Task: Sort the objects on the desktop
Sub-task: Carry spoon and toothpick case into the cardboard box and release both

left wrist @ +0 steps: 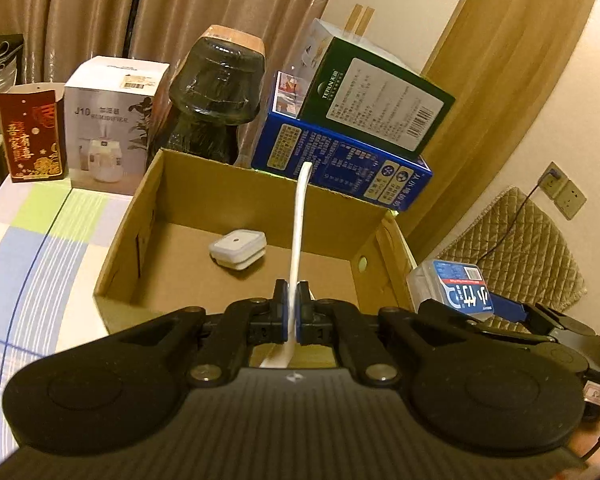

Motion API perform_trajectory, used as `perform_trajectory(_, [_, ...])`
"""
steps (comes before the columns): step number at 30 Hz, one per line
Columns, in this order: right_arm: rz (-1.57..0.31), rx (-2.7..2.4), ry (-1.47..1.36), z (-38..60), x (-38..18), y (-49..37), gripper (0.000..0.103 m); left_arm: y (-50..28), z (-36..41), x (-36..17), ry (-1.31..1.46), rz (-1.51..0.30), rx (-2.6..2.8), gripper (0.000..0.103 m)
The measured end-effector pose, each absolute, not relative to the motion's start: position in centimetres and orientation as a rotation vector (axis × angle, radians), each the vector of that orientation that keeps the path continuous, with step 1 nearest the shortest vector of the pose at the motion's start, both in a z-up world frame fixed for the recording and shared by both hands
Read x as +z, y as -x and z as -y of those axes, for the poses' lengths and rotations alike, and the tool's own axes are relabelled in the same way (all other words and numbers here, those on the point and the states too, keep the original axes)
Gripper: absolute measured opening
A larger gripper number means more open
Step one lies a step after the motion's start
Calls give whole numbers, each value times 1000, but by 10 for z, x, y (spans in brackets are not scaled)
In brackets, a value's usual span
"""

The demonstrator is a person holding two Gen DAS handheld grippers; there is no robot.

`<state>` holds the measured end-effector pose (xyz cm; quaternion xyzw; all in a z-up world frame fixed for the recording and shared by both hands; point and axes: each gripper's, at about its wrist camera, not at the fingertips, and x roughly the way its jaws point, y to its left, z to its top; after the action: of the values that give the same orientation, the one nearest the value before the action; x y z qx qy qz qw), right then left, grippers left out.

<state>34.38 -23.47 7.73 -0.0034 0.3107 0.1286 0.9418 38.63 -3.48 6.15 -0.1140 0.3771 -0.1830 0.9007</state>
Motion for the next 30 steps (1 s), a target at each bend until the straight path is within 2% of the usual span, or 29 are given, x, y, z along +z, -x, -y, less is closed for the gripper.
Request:
perform_trajectory(18, [-660,253,20,224,52,-398,84,-445,49,41,214,-772,-350,1])
perform_trajectory(19, [-656,256,25,223,50,-400,84,-447,50,40,209,-773,-341,2])
perform_trajectory(22, [-671,263,36,219,44,-408,90,-451,49,32,237,-785,-321,18])
perform_trajectory(30, [-673,258,40,219,42,-400,94,-436,36,25,219,-794,-299,20])
